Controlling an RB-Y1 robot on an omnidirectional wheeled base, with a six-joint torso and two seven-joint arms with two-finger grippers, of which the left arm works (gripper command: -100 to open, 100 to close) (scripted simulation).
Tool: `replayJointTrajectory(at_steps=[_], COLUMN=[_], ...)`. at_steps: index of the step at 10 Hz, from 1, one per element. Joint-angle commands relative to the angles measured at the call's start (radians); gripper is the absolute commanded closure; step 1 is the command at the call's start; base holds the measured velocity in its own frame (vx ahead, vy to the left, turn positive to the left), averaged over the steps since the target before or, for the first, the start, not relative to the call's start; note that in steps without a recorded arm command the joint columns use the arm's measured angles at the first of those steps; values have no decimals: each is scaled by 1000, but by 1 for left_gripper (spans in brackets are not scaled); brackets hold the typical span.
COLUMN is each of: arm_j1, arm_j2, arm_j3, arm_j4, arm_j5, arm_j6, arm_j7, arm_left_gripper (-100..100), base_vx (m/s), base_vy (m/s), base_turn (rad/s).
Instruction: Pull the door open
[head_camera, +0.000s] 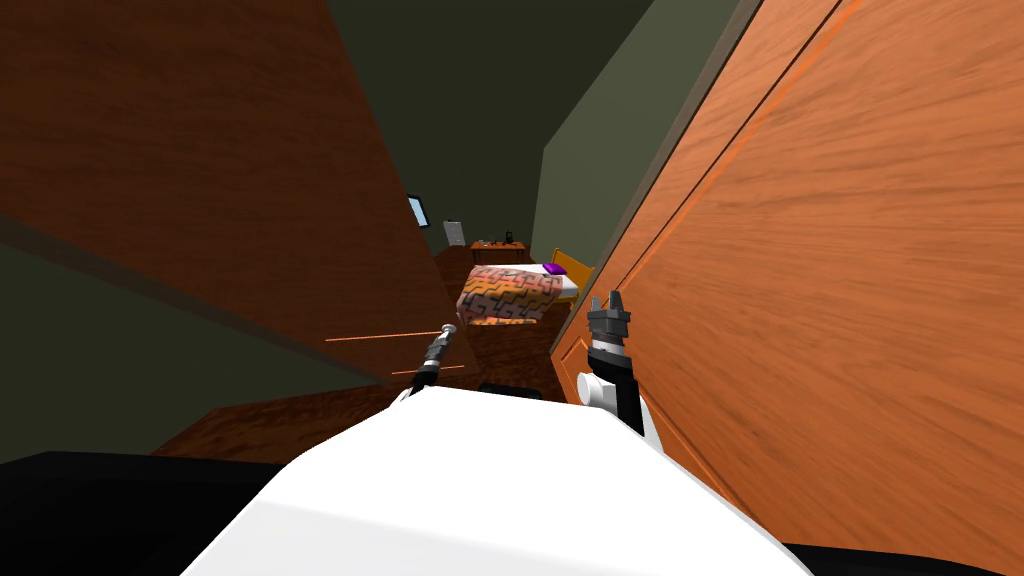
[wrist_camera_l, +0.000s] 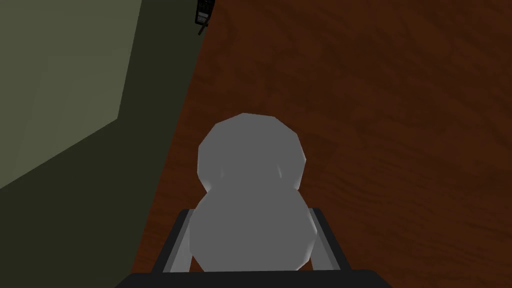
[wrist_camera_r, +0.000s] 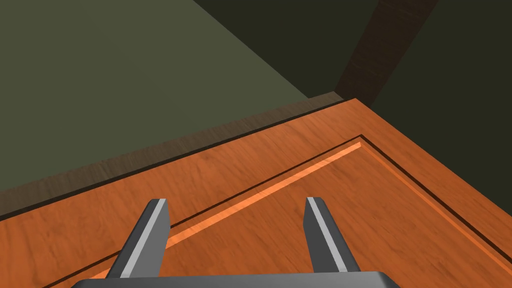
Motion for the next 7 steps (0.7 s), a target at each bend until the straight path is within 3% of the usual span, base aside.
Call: replayJointTrajectory(at_steps=[1, 6, 7], arm_j1=[-2, -8, -8], arm_j2=[-3, 5, 5], arm_j3=[-8, -38, -38], arm_j4=[3, 6, 6], arm_j5=[8, 67, 67], arm_j6=[-1, -2, -2], arm_j7=[34, 169, 182], arm_left_gripper=[100, 100, 100], base_vx=[-32, -38, -38], base_vy=[17, 13, 18], base_turn=[-25, -42, -33])
